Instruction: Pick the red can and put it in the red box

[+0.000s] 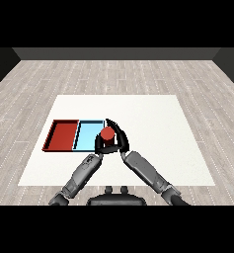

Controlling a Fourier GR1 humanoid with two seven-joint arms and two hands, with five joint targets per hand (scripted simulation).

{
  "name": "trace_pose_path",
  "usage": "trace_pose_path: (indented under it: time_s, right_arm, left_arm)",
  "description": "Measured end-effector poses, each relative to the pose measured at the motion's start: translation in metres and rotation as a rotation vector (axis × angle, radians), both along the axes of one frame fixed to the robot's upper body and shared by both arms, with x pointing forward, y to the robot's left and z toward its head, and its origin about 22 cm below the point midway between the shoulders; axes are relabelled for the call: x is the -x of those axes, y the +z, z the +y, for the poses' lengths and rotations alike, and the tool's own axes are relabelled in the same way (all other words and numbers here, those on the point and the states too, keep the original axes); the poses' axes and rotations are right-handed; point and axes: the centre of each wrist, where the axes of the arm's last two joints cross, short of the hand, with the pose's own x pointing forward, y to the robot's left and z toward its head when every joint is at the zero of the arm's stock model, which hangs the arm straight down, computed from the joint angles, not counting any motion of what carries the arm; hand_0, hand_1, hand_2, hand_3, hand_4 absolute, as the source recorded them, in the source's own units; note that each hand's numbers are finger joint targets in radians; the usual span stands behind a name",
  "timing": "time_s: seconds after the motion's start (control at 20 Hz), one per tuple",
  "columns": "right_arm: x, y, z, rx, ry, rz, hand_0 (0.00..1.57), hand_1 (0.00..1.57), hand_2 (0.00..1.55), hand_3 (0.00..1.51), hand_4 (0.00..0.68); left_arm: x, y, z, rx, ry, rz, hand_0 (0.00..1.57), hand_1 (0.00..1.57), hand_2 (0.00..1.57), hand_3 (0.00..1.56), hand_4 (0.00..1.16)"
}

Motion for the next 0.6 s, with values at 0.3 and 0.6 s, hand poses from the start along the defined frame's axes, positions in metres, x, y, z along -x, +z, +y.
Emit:
trace_pose_path:
  time_s: [0.3,0.6]
  right_arm:
    - [-0.008,0.005,-0.018,-0.028,-0.049,-0.015,0.0,0.0,0.0,0.0,0.0]
    - [-0.006,0.013,-0.055,-0.082,-0.11,-0.062,0.0,0.0,0.0,0.0,0.0]
  left_arm:
    - [0.002,-0.008,0.002,0.019,0.009,0.034,1.57,1.57,1.57,1.51,1.14]
    - [0.008,-0.016,0.019,-0.009,0.044,0.033,1.57,1.57,1.57,1.48,1.14]
